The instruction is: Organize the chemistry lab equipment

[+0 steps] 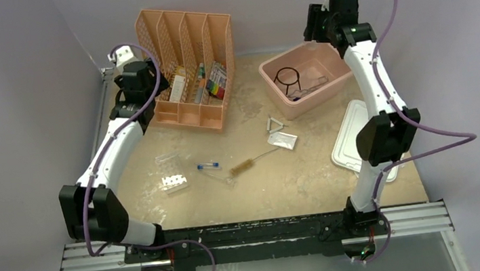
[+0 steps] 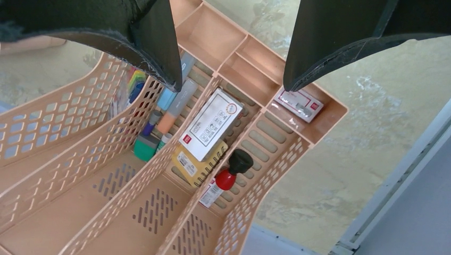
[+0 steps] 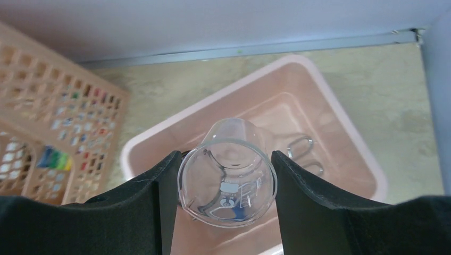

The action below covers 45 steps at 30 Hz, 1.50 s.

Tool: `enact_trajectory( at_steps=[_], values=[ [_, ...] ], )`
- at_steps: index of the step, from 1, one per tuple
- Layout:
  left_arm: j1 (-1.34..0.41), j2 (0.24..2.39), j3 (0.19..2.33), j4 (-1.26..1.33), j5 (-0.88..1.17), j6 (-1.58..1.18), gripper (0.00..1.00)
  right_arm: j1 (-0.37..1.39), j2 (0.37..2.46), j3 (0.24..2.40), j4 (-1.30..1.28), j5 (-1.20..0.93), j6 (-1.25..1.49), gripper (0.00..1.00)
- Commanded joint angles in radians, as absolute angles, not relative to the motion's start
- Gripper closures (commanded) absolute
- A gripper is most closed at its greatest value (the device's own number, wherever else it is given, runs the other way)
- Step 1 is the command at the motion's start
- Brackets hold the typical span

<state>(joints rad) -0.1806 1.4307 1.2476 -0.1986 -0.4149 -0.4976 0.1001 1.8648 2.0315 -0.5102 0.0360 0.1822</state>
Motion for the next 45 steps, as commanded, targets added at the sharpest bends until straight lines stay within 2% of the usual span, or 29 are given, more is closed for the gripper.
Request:
enact_trajectory(
  at_steps=[1,7,14,34,42,45],
  values=[
    [-0.176,1.463,1.323,-0.121,-0.356,-0.442,0.31,0.055,1.934,2.059,-0.496,0.144,0.163,0.50],
    [-0.177,1.507,1.332,-0.076,-0.306,-0.436,0.31,0.003,2.067,2.128,-0.511,0.098,0.204,0.52],
    [-0.176,1.555,1.376,-0.059,-0.287,-0.457,0.31,0.002,2.209,2.193,-0.494,0.172,0.179,0.52],
    [-0.176,1.602,1.414,-0.056,-0.255,-0.488,0.32,-0.026,2.391,2.242,-0.391,0.055,0.091,0.52],
    [-0.176,1.594,1.406,-0.063,-0.250,-0.497,0.32,-0.029,2.419,2.235,-0.389,0.016,0.108,0.47],
    [-0.176,1.591,1.403,-0.063,-0.250,-0.501,0.32,-0.030,2.416,2.233,-0.392,0.014,0.113,0.39]
  ],
)
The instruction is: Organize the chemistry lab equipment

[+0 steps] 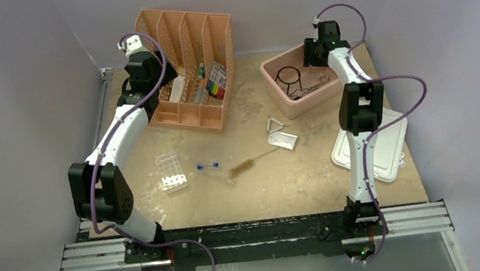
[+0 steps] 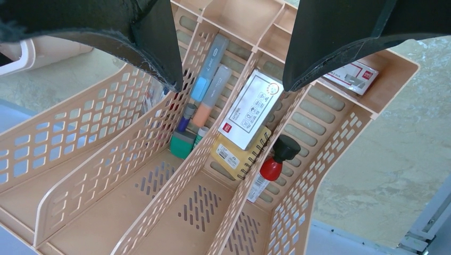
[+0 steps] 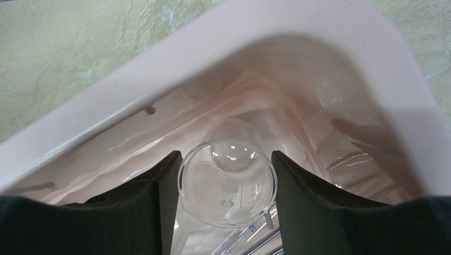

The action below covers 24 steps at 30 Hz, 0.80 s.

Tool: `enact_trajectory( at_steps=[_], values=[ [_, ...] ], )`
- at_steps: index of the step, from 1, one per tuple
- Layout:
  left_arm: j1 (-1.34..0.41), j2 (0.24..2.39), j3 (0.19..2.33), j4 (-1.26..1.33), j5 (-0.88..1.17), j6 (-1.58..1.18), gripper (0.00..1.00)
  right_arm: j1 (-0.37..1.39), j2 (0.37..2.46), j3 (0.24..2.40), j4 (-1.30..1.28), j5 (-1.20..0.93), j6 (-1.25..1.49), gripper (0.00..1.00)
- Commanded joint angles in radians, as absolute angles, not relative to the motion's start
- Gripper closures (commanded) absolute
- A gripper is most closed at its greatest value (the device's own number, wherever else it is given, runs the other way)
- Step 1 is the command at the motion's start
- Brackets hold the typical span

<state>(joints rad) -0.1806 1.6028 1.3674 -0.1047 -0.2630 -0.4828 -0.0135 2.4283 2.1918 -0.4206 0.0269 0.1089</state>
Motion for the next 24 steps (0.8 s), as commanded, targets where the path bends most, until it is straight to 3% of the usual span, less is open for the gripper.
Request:
enact_trajectory(
  at_steps=[1,8,18,24],
  values=[
    [-0.176,1.590,1.403,-0.062,-0.250,-0.503,0.32,-0.030,2.414,2.234,-0.392,0.014,0.115,0.36],
    [-0.176,1.592,1.405,-0.067,-0.242,-0.508,0.32,-0.031,2.383,2.256,-0.410,0.028,0.124,0.20],
    [-0.176,1.586,1.409,-0.076,-0.234,-0.503,0.32,-0.031,2.263,2.269,-0.421,0.083,0.130,0.18],
    [-0.176,1.570,1.393,-0.084,-0.212,-0.503,0.32,-0.029,2.101,2.159,-0.381,0.093,0.147,0.19]
  ],
)
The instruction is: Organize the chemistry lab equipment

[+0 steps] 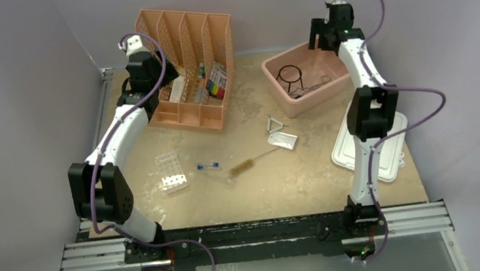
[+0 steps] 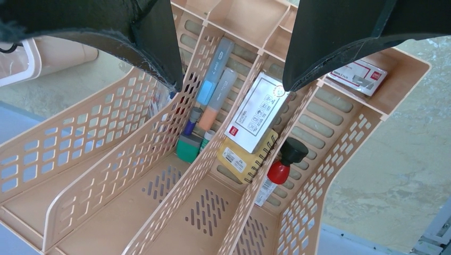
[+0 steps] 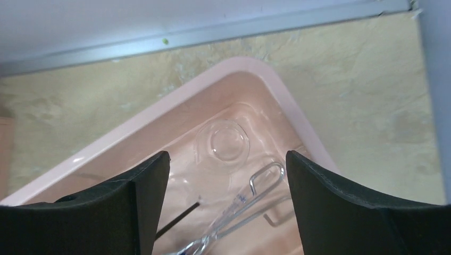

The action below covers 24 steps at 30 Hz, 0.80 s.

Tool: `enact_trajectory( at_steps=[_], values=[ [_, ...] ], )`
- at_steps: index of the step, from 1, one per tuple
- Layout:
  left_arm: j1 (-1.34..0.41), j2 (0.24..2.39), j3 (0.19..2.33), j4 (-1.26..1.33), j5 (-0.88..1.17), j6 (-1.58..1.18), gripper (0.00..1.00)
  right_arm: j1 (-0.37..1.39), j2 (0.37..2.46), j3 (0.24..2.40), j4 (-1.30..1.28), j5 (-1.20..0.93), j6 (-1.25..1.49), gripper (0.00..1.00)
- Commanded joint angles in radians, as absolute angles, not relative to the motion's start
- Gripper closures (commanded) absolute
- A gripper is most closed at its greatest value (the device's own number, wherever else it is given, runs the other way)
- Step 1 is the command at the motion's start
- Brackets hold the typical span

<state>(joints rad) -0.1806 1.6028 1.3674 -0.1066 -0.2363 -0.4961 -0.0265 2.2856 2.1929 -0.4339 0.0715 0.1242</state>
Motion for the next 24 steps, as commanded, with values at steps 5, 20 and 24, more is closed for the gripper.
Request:
enact_trajectory(
  at_steps=[5,20,24],
  values=[
    [-0.176,1.531,1.340,-0.070,-0.184,-0.508,0.32,-0.008,1.938,1.990,-0.330,0.027,0.156,0.21],
    [-0.176,1.447,1.222,-0.062,-0.250,-0.596,0.33,0.405,1.559,1.388,-0.089,-0.348,-0.261,0.28],
    [-0.176,1.432,1.207,-0.079,-0.264,-0.596,0.33,0.465,1.539,1.257,-0.144,-0.510,-0.444,0.28]
  ],
)
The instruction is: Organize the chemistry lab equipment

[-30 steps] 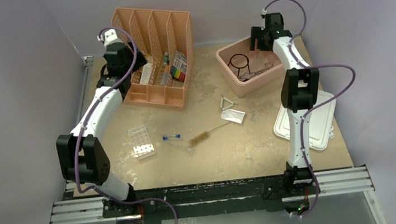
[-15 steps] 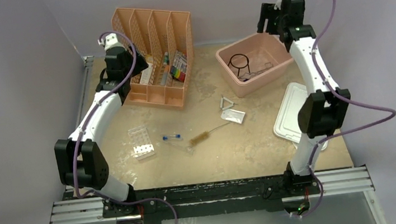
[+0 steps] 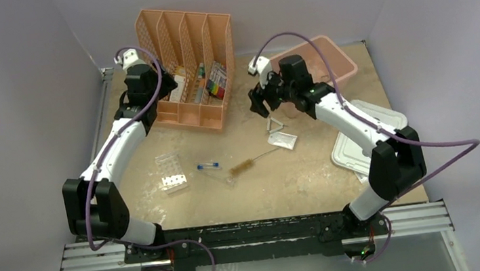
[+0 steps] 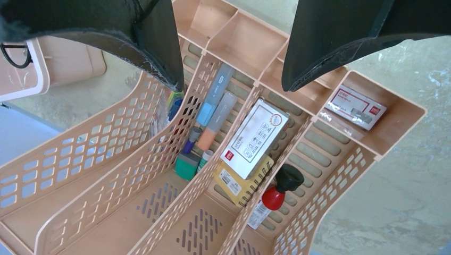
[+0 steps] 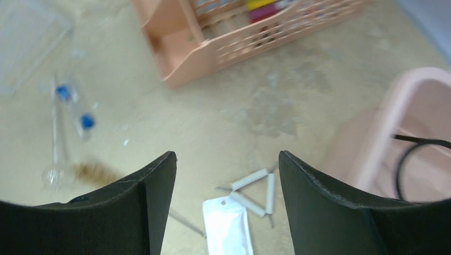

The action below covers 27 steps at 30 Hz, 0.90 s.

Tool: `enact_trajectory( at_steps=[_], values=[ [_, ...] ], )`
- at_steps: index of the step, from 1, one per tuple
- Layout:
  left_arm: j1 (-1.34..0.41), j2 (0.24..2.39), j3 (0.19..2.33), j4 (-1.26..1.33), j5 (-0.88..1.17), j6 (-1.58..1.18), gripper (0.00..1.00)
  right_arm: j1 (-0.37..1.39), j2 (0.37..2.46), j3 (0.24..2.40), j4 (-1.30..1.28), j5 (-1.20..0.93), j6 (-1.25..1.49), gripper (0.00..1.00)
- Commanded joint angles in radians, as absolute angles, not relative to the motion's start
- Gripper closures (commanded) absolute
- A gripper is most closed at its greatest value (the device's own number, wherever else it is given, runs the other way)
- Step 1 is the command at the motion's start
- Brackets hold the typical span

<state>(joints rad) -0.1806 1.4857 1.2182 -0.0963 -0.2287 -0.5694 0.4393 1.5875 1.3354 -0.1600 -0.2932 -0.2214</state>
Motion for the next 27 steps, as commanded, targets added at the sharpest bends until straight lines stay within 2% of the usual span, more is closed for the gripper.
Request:
enact_trajectory(
  at_steps=[1,7,8,10,12,14,20,27],
  values=[
    [-0.176,1.428,1.201,-0.080,-0.265,-0.597,0.33,0.476,1.544,1.236,-0.169,-0.526,-0.484,0.28],
    [-0.176,1.411,1.171,-0.074,-0.261,-0.613,0.33,0.534,1.634,1.177,-0.268,-0.468,-0.663,0.28],
    [-0.176,1.410,1.171,-0.074,-0.260,-0.613,0.33,0.546,1.653,1.175,-0.279,-0.451,-0.689,0.30],
    [-0.176,1.407,1.173,-0.079,-0.263,-0.610,0.33,0.564,1.706,1.178,-0.302,-0.422,-0.731,0.43],
    [-0.176,1.404,1.175,-0.081,-0.258,-0.599,0.33,0.578,1.745,1.197,-0.341,-0.408,-0.759,0.50],
    [-0.176,1.402,1.181,-0.081,-0.241,-0.584,0.33,0.590,1.771,1.205,-0.356,-0.400,-0.771,0.50],
    [-0.176,1.398,1.188,-0.091,-0.241,-0.571,0.33,0.617,1.827,1.224,-0.412,-0.382,-0.819,0.41],
    [-0.176,1.389,1.185,-0.109,-0.266,-0.557,0.33,0.651,1.871,1.233,-0.437,-0.375,-0.842,0.43]
  ],
)
